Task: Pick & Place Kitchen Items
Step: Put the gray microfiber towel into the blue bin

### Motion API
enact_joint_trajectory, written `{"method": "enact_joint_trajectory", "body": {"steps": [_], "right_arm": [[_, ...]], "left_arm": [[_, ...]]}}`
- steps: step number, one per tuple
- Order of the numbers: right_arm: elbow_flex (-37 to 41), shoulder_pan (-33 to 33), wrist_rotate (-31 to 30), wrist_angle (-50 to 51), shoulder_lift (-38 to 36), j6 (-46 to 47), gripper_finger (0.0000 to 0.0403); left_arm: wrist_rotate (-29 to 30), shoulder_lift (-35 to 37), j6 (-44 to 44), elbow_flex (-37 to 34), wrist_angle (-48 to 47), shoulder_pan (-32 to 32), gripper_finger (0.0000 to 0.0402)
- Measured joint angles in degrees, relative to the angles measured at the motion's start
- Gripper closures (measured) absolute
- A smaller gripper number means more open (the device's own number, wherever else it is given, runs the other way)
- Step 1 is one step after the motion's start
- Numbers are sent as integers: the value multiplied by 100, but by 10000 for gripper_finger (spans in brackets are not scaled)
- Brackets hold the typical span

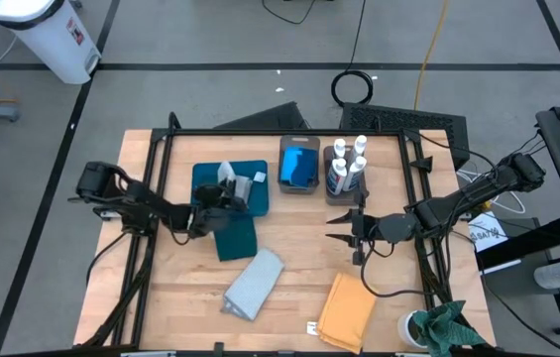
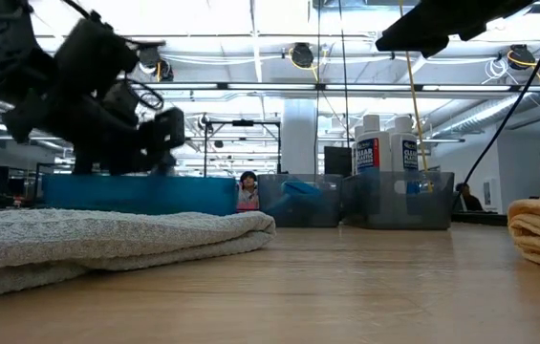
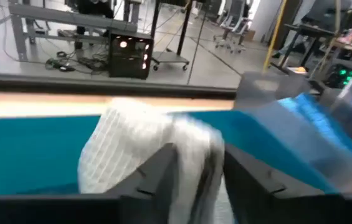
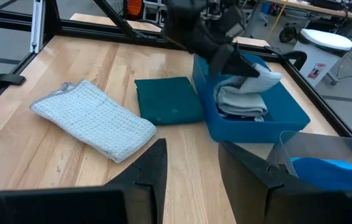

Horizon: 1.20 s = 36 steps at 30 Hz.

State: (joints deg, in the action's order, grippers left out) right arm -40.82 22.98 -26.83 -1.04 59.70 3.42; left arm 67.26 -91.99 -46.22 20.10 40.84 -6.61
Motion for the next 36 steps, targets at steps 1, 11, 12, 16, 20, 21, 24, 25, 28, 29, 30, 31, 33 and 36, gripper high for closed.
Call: {"method": "enact_joint_trajectory", "body": {"steps": [1, 11, 12, 16, 20, 21, 24, 25, 28, 29, 30, 31, 33, 36], "right_arm": [[0, 0, 0, 1, 0, -1, 287], [0, 0, 6, 64, 0, -2, 287], [0, 0, 6, 90, 0, -2, 287], [0, 0, 7, 112, 0, -3, 287], [0, 0, -15, 65, 0, -207, 287], [0, 0, -17, 26, 0, -283, 287], [0, -10, -20, -130, 0, -358, 287], [0, -11, -22, -130, 0, -357, 287], [0, -13, -27, -81, 0, -195, 287], [0, -13, -30, -65, 0, -110, 287], [0, -13, -33, -48, 0, -7, 287], [0, -13, -33, -1, 0, 87, 287], [0, -13, -35, 50, -2, 245, 287], [0, -13, -35, 75, -7, 284, 287]], "left_arm": [[-2, 129, 107, 0, -8, -28, 252], [-168, 1714, 1838, 0, -76, -188, 191], [-247, 1842, 1961, 0, -72, -184, 193], [-971, 2176, 2259, 0, -61, -160, 202], [-2111, 2182, 1857, 187, -530, 227, 209], [-2587, 2183, 1789, 446, -1043, 399, 210], [-3698, 2204, 1625, 1677, -3740, 955, 210], [-3956, 2078, 1554, 2179, -4667, 1132, 211], [-4607, 1572, 1359, 3475, -6927, 1568, 211], [-4744, 1399, 1294, 3819, -7475, 1691, 211], [-4858, 1221, 1193, 4143, -7789, 1793, 211], [-4972, 1057, 1050, 4397, -8012, 1882, 211], [-5284, 740, 853, 4727, -8389, 2005, 211], [-5925, 337, 702, 4930, -8542, 2114, 210]]}}
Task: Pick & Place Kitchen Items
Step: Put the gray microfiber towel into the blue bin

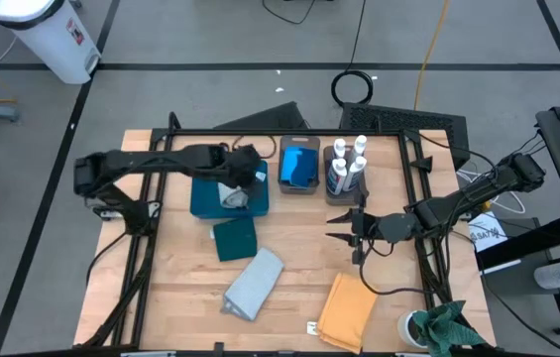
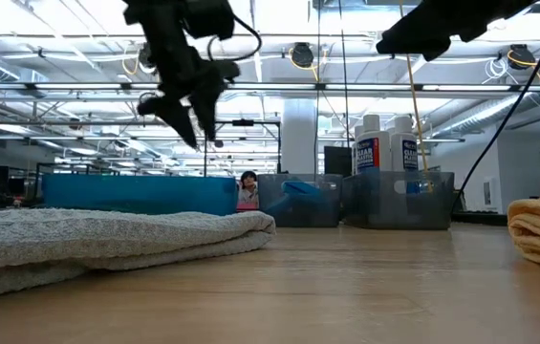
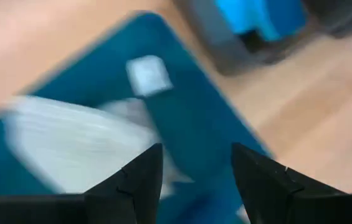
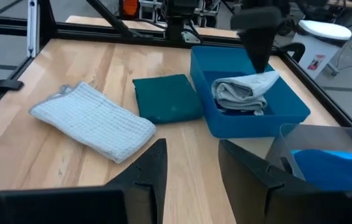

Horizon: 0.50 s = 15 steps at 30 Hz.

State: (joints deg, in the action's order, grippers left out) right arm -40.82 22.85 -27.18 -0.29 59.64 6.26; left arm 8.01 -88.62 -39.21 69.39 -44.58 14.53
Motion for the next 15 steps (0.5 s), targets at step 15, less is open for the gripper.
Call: {"method": "enact_joint_trajectory", "body": {"steps": [15], "right_arm": [[0, -2, 17, 185, 0, -138, 287]], "left_arm": [[-584, -774, -1268, 58, -488, 824, 210]]}}
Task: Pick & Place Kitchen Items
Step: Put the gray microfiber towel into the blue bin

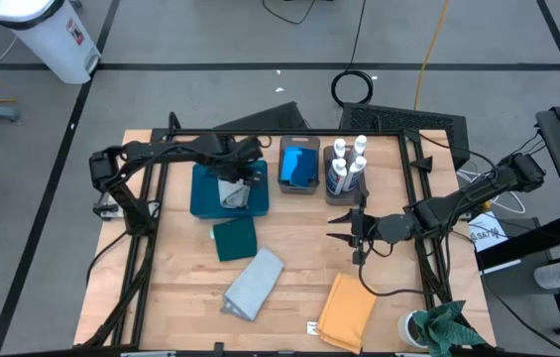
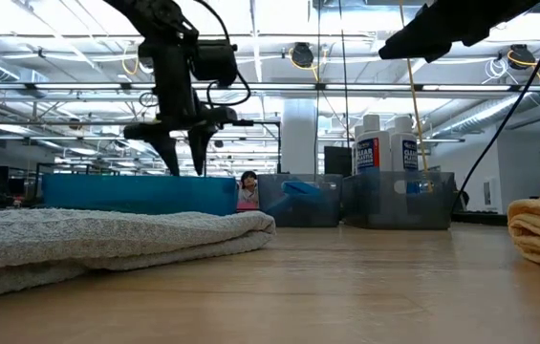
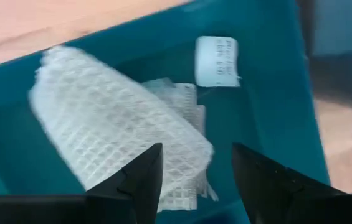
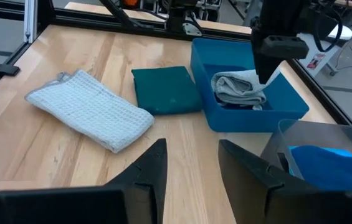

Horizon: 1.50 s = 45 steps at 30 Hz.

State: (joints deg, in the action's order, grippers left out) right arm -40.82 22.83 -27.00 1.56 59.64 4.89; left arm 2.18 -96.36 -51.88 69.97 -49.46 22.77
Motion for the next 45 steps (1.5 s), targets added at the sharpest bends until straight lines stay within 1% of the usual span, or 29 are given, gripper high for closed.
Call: {"method": "enact_joint_trajectory", "body": {"steps": [5, 12, 20, 24, 30, 35, 42, 45], "right_arm": [[0, 0, 2, 4, 0, 0, 287], [0, 13, 20, 41, 0, -1, 287], [0, 13, 24, 42, 0, -2, 287], [0, 13, 24, 43, 0, -2, 287], [0, 13, 24, 42, 0, 0, 287], [0, 13, 24, 42, 0, 0, 287], [0, 13, 26, 39, 0, 0, 287], [0, 13, 26, 13, 0, 2, 287]], "left_arm": [[256, -2, -231, 0, -38, 226, 210], [389, -2, -483, 0, -54, 225, 210], [403, -2, -526, 0, -54, 223, 210], [411, -2, -727, -2, -74, 221, 211], [402, -2, -1011, -2, -514, 218, 211], [339, -2, -1017, -4, -441, 234, 211], [347, -460, -1039, -4, -340, 249, 211], [207, -628, -1085, -4, -339, 321, 211]]}}
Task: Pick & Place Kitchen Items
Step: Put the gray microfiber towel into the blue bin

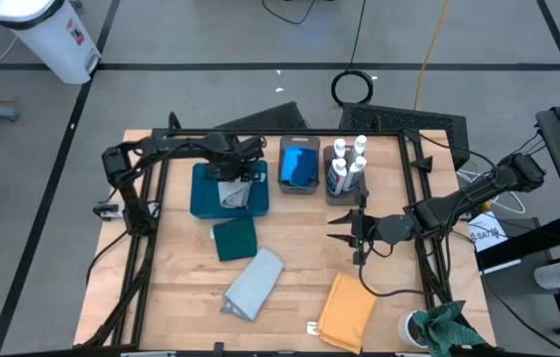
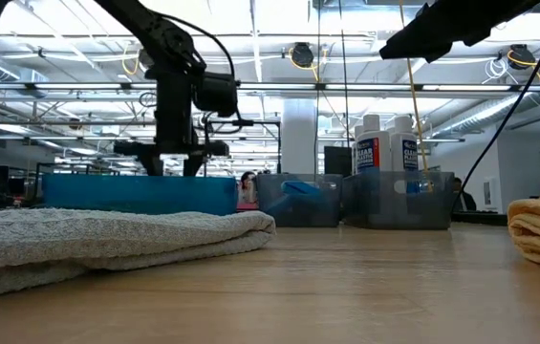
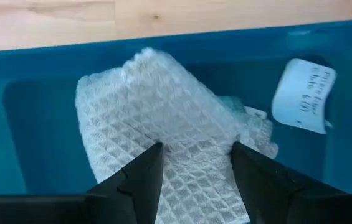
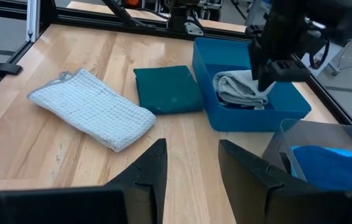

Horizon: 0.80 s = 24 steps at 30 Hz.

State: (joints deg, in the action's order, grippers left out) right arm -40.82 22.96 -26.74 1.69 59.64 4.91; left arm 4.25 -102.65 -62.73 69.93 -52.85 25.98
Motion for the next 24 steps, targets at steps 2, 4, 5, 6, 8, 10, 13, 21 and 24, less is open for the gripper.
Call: {"method": "enact_joint_trajectory", "body": {"steps": [2, 4, 5, 6, 8, 10, 13, 21, 24], "right_arm": [[0, 0, 0, 0, 0, 38, 287], [0, 0, 0, 0, 0, 39, 287], [0, 0, 0, 0, 0, 39, 287], [0, 0, 0, 0, 0, 39, 287], [0, 0, 0, 1, 0, 39, 287], [0, 0, 0, 2, 0, 39, 287], [0, 0, 0, 2, 0, 39, 287], [0, 0, 0, 10, 0, 41, 287], [0, 0, 0, 33, 0, 41, 287]], "left_arm": [[-200, -48, 83, -2, -24, 59, 211], [-353, -40, 148, -2, -44, 127, 211], [-402, -38, 138, -2, -50, 155, 211], [-422, -38, 127, -2, -66, 179, 212], [-426, -37, 126, -2, -74, 209, 221], [-493, -36, 102, -2, -82, 236, 242], [-665, -36, 59, -2, -82, 245, 292], [-699, -36, 294, -2, -87, 308, 388], [-717, 6, 418, -2, -125, 314, 395]]}}
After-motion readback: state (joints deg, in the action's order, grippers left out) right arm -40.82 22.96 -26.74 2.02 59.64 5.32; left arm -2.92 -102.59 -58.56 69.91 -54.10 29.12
